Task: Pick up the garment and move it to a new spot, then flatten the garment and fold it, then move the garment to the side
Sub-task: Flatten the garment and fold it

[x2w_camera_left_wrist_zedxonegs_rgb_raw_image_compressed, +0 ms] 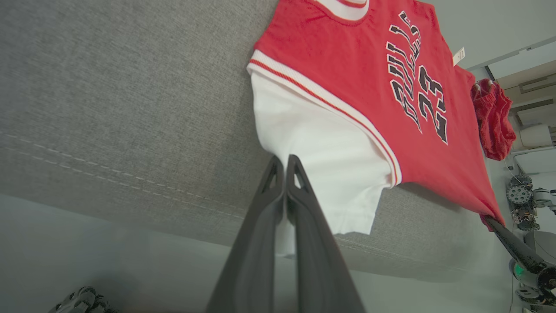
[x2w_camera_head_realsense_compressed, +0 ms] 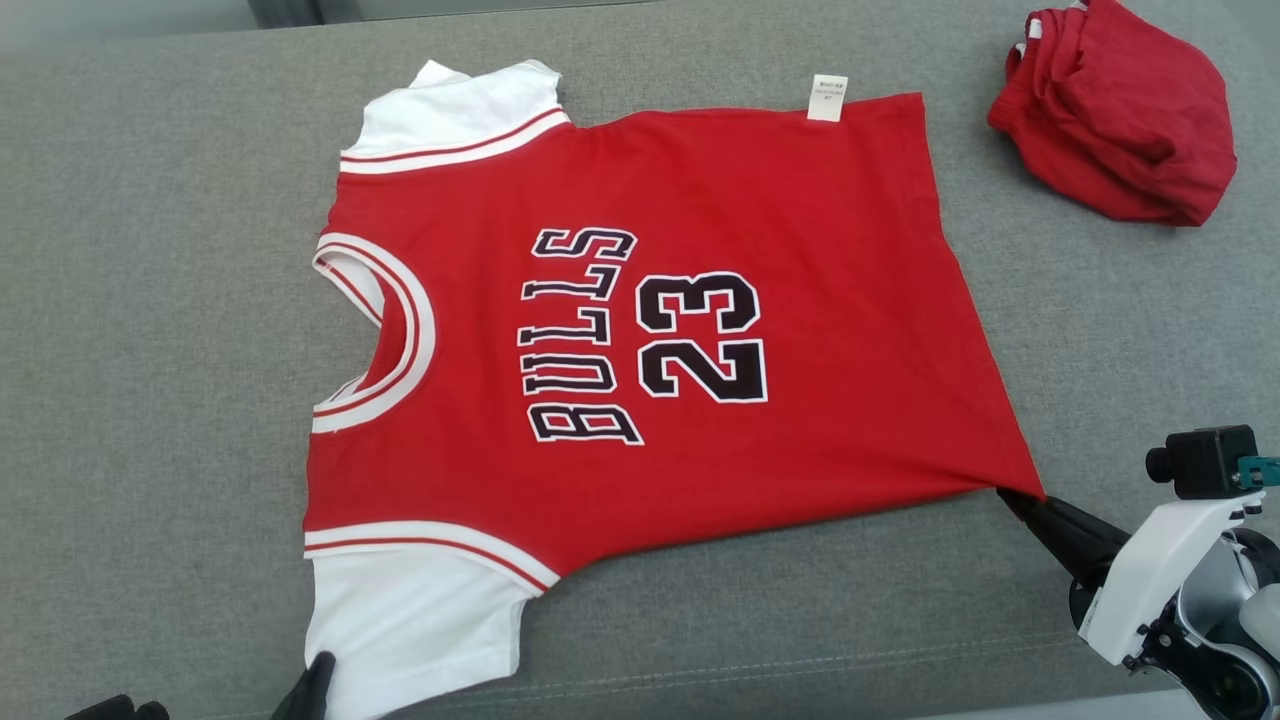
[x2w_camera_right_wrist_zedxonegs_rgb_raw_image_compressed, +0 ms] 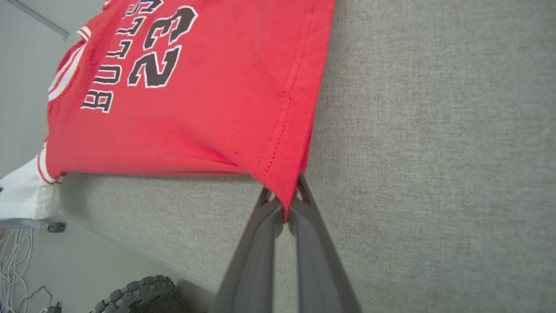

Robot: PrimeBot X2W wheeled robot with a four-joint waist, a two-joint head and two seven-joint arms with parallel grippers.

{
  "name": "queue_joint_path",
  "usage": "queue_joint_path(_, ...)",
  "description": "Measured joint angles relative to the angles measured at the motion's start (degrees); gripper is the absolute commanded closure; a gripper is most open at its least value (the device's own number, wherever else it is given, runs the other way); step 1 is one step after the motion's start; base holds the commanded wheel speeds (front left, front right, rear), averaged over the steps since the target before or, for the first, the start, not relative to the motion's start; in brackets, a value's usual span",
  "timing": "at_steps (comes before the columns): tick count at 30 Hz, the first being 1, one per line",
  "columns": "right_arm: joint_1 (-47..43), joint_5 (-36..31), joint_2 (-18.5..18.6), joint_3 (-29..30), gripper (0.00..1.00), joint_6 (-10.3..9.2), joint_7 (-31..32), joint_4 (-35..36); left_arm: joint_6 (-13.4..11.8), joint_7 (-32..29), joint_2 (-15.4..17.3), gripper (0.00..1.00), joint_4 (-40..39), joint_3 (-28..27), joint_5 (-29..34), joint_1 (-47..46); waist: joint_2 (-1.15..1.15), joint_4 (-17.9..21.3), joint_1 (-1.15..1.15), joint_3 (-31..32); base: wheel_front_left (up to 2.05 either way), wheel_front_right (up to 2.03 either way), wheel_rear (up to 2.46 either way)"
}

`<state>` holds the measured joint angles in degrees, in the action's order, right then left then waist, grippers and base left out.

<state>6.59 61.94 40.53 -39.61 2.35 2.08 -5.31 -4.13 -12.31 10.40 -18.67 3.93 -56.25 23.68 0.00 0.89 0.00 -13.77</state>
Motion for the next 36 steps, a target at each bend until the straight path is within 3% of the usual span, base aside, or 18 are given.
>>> queue_joint_path(1,0.03,-0.15,-0.03,-0.03,0.93,-0.01,-0.01,0.02,0.00,0.00,0.29,1.00,0.33,0.33,0.98,-0.05,0.00,0.20,0.00,-0.09,0.00,0.00,0.00)
queue_joint_path(3,0.08,-0.58,-0.21,0.01,0.62,-0.03,-0.03,0.05,0.00,0.00,0.65,1.00,1.19,0.91,1.59,-0.21,0.00,0.64,0.00,-0.25,0.00,0.00,0.00)
queue_joint_path(4,0.18,-0.69,-0.40,0.02,0.53,-0.30,-0.07,0.07,0.00,0.01,0.79,1.00,1.58,1.35,2.02,-0.22,0.00,0.88,0.00,-0.33,0.00,0.00,0.00)
queue_joint_path(5,0.33,-1.12,-0.63,0.03,0.20,-0.66,-0.25,0.08,0.00,0.12,0.82,1.00,1.81,1.65,3.05,-0.25,0.00,1.13,0.00,-0.38,0.00,0.00,0.00)
queue_joint_path(6,0.53,-1.67,-0.82,0.04,0.00,-0.81,-0.64,0.12,0.00,0.33,0.81,1.00,2.00,1.77,3.93,-0.32,0.00,1.39,0.00,-0.43,0.00,0.00,0.00)
queue_joint_path(13,1.63,-4.65,-1.41,0.18,0.00,-1.56,-3.07,0.13,-0.20,1.35,1.27,0.96,3.68,2.97,7.84,-1.93,0.00,3.61,0.00,-0.65,0.00,0.00,0.00)
queue_joint_path(16,1.63,-5.87,-1.82,-0.43,0.00,-1.94,-3.50,-0.04,-0.26,1.62,1.40,0.80,4.41,2.96,8.24,-2.13,0.00,4.60,0.00,-0.69,0.00,0.00,0.00)
queue_joint_path(17,1.62,-5.97,-2.05,-0.56,0.00,-1.96,-3.59,-0.10,-0.29,1.79,1.41,0.59,4.72,2.97,8.31,-2.16,0.00,4.92,0.00,-0.69,0.00,0.00,0.00)
queue_joint_path(18,1.58,-5.97,-2.27,-0.71,0.00,-1.99,-3.65,-0.24,-0.55,1.78,1.51,0.50,5.00,3.00,8.62,-2.19,0.00,5.24,0.00,-0.69,0.00,0.00,0.00)
queue_joint_path(19,1.44,-5.97,-2.33,-0.88,0.00,-2.07,-3.79,-0.41,-0.68,1.78,1.62,0.18,5.20,2.92,8.67,-2.21,0.00,5.53,0.00,-0.68,0.00,0.00,0.00)
queue_joint_path(20,1.24,-5.95,-2.38,-0.90,0.00,-2.44,-4.17,-0.68,-0.68,1.78,1.72,0.00,5.28,2.80,8.67,-2.25,0.00,5.81,0.00,-0.67,0.00,0.00,0.00)
queue_joint_path(36,-1.19,-5.00,-0.55,4.20,0.00,-4.99,-9.85,-1.42,-1.44,4.38,4.02,0.00,4.09,-2.34,12.21,-3.53,0.00,5.33,0.00,1.28,0.00,0.00,0.00)
